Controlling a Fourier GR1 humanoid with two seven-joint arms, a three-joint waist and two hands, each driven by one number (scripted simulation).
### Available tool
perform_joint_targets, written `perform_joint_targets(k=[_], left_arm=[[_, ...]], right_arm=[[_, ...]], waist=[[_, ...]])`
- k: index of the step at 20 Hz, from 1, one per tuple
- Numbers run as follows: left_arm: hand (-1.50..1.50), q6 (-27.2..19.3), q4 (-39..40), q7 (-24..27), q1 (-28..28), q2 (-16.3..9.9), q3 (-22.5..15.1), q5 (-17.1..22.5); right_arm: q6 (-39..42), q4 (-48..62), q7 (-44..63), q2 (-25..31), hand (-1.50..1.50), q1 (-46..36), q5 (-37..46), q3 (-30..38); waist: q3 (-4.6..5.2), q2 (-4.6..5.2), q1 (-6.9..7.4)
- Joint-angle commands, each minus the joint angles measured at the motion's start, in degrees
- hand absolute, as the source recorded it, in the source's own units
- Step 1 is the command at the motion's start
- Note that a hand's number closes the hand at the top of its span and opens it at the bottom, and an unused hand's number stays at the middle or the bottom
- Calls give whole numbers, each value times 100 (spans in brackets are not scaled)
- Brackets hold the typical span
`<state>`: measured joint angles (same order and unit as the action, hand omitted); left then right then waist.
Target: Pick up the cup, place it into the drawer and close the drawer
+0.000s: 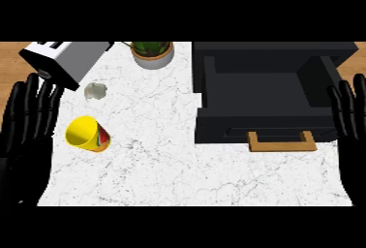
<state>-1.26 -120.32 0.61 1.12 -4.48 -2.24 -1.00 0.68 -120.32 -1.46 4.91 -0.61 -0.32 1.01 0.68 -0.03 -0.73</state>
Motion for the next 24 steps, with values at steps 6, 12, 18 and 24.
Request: perform_joint_targets(k=[6, 12, 18, 24], left_arm=[[-150, 159, -122, -913, 461, -244, 344, 297], [-150, 599, 951, -93, -269, 22, 1170, 1807], [-150, 376, 1431, -159, -65, 117, 1114, 1554], [-150, 631, 2700, 634, -101, -167, 1729, 1526]], right_arm=[[-90, 87, 110, -63, -150, -81, 182, 50], [297, 106, 497, 301, -150, 54, 176, 49], [331, 944, 116, 212, -150, -474, 218, 164], [418, 553, 117, 157, -150, -121, 308, 10]], waist=[[-69, 0, 74], [-65, 3, 83], [-68, 7, 91], [-66, 10, 63]])
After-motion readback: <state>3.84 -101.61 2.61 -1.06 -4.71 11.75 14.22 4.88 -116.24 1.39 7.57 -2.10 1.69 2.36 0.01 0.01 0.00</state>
